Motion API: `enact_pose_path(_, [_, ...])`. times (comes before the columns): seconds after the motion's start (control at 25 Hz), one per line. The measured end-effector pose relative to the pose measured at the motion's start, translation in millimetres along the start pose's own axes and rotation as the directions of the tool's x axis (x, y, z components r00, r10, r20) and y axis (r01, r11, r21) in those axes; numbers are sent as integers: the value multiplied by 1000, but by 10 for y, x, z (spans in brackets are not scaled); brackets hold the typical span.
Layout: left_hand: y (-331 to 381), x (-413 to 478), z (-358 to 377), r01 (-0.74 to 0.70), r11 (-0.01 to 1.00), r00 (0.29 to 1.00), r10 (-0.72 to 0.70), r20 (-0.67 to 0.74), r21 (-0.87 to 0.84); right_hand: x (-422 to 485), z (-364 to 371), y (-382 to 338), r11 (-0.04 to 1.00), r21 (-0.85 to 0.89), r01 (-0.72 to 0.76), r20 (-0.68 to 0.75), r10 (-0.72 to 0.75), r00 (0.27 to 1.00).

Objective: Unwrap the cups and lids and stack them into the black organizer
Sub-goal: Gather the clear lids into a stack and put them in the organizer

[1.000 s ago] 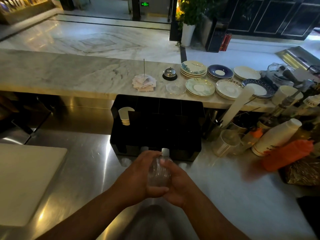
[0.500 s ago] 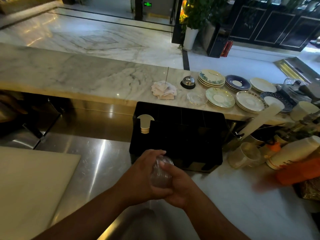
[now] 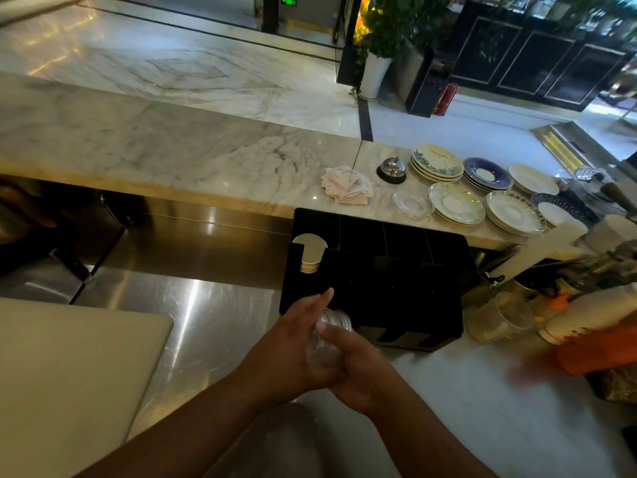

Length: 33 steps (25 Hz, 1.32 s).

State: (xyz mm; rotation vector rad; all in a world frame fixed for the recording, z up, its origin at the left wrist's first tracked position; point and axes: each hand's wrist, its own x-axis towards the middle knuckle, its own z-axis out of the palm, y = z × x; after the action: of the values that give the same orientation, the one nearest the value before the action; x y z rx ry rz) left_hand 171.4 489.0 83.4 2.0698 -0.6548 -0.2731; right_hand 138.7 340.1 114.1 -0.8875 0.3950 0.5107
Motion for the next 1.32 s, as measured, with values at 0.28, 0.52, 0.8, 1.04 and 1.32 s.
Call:
enact_pose_path(0.28, [-11, 162, 20, 36, 999, 999, -35, 4, -5, 166, -194, -110, 994, -69, 83, 109, -75, 991])
enact_pose_path(0.52, [-81, 203, 17, 232, 910, 968, -249, -5, -344, 434, -325, -265, 818, -558, 142, -91, -230, 969])
enact_pose_path(0.8, [-95, 319, -72, 375, 695, 838, -537, -97, -613, 816, -376, -258, 70, -978, 196, 146, -446, 883])
enact_pose_path(1.04, [-332, 449, -42, 504, 692, 746, -650, -144, -517, 1146, -451, -210, -548, -816, 184, 443, -388, 808])
enact_pose_path(1.32, [-587, 650, 52, 581, 731, 696, -674, -248, -357, 1470, -577, -210, -682, -715, 153, 517, -369, 773])
